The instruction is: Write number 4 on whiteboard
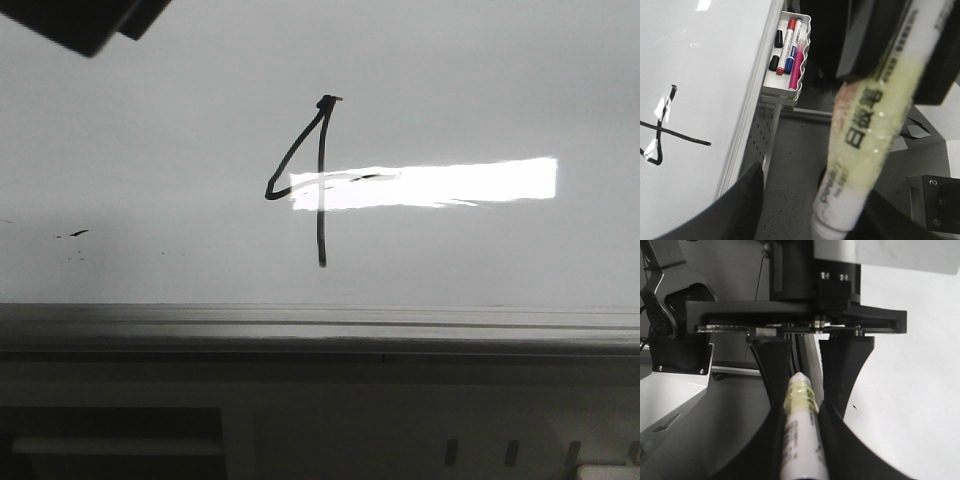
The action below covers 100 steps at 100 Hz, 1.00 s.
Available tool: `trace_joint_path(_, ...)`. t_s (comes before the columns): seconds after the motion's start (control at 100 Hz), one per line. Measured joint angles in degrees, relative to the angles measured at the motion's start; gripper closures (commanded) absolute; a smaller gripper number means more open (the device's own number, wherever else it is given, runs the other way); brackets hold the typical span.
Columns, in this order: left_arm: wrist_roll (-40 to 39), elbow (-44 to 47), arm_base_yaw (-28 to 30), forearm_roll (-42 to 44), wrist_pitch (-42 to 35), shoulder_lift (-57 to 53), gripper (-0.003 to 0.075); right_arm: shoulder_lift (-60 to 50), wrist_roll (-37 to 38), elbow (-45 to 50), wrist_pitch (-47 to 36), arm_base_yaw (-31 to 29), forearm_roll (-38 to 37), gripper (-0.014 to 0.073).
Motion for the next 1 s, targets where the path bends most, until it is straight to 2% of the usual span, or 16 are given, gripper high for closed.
trace_joint_path(0.4, 0.3, 0.0, 0.0, -1.5, -0.2, 0.1, 0.0493, 0.8, 0.0, -0.4, 0.0, 0.0, -0.5, 0.0648)
trace_joint_path(0.51, 0.4, 0.0, 0.0, -1.7, -0.2, 0.1, 0.0417, 0.8, -0.1, -0.4, 0.2, 0.0, -0.5, 0.0648)
trace_joint_path(0.58, 0.7, 0.0, 0.0, -1.7, -0.3, 0.1, 0.0336, 0.8, -0.1, -0.4, 0.6, 0.0, -0.5, 0.0648)
trace_joint_path(0.64, 1.3, 0.0, 0.0, -1.7, -0.5, 0.1, 0.0306, 0.8, -0.1, -0.6, 1.2, 0.0, -0.4, 0.0648)
trace_joint_path(1.0, 2.2, 0.0, 0.0, -1.8, 0.6, 0.2, 0.0367, 2.5, -0.1, -0.9, 2.6, 0.0, 0.2, 0.0648)
